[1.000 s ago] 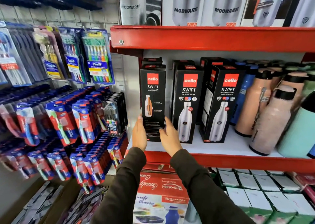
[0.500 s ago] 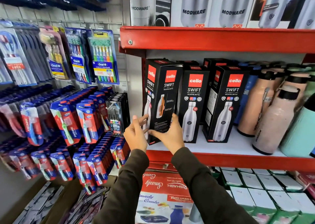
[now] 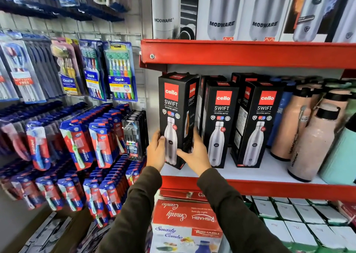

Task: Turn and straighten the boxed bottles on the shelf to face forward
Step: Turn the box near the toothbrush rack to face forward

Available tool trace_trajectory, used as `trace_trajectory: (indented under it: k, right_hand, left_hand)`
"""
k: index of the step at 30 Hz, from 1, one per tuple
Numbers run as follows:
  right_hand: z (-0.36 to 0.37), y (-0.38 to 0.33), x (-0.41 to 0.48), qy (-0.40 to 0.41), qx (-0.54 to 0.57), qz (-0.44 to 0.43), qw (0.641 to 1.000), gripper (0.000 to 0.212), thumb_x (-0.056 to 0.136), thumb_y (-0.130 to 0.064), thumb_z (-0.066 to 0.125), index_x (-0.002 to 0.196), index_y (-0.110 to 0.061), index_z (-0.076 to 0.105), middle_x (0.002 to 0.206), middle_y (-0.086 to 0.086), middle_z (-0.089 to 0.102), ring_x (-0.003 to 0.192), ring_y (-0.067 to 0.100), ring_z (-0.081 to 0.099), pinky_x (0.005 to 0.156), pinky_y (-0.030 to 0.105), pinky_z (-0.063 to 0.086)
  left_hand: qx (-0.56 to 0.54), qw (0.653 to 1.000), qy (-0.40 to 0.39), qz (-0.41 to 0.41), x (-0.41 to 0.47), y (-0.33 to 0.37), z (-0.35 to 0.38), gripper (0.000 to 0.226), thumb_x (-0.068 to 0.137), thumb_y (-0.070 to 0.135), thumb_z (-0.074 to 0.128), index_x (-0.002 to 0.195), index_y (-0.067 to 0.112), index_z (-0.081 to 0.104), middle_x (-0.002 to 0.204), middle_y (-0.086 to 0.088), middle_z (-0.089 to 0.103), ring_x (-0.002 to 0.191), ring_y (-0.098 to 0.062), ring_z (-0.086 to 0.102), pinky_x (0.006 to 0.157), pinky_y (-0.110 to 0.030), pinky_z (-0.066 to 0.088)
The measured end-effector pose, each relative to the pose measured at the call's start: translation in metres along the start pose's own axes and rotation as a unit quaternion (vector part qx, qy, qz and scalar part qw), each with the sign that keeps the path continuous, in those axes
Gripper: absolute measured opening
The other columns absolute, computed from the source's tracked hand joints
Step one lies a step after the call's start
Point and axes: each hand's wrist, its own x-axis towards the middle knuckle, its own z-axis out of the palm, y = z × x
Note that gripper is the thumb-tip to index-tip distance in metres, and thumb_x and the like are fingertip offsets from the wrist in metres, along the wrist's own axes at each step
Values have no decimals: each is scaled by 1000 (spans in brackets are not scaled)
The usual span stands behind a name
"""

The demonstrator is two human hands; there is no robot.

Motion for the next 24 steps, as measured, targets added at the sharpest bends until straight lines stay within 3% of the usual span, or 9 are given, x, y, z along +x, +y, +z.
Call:
trace_trajectory:
  k: [3, 8, 16, 19, 21, 24]
  right_hand:
    - [2, 6, 1, -9, -24, -6, 1000, 89, 81, -10, 70, 152, -16, 18, 154, 7, 36, 144, 20, 33, 119, 40, 30]
    - [4, 15, 5, -12, -38, 12, 999, 77, 86, 0, 58, 151, -23, 23, 148, 5, 46, 138, 21, 42, 115, 43, 37]
    - [6, 17, 11, -25, -72, 21, 997, 76, 90, 4, 51, 153, -21, 17, 150, 8, 44, 139, 23, 42, 111, 23, 28]
    - [8, 19, 12, -18, -57, 28, 998, 72, 91, 3, 50, 152, -20, 21, 149, 8, 45, 139, 23, 42, 113, 25, 29]
    - [10, 20, 12, -10, -41, 37, 998, 63, 94, -2, 48, 150, -19, 26, 146, 8, 48, 137, 22, 44, 109, 21, 29]
    - [13, 20, 12, 2, -3, 51, 999, 51, 99, -17, 45, 148, -20, 32, 143, 7, 52, 133, 22, 48, 104, 19, 31]
  left_hand:
    - [14, 1000, -10, 24, -1, -10, 0, 35, 101, 10, 37, 133, 20, 48, 124, 4, 59, 111, -11, 56, 87, -8, 40]
    - [38, 999, -12, 27, -3, -21, 7, 34, 100, 11, 40, 132, 21, 47, 128, -1, 61, 118, -18, 57, 98, -30, 44]
    - [46, 999, -6, 22, -3, -22, 12, 35, 101, 11, 40, 135, 18, 44, 131, -1, 57, 119, -16, 54, 100, -26, 41]
    - [49, 999, 1, 17, -2, -21, 12, 35, 101, 14, 41, 136, 17, 44, 127, 1, 57, 118, -15, 54, 93, -18, 40]
    - [47, 999, 4, 12, -3, -20, 11, 34, 102, 19, 41, 136, 17, 45, 124, 4, 57, 112, -12, 57, 84, -5, 41]
    - [35, 999, 1, 7, -4, -18, 9, 35, 102, 23, 42, 136, 15, 46, 125, 4, 58, 101, 8, 55, 74, 5, 40]
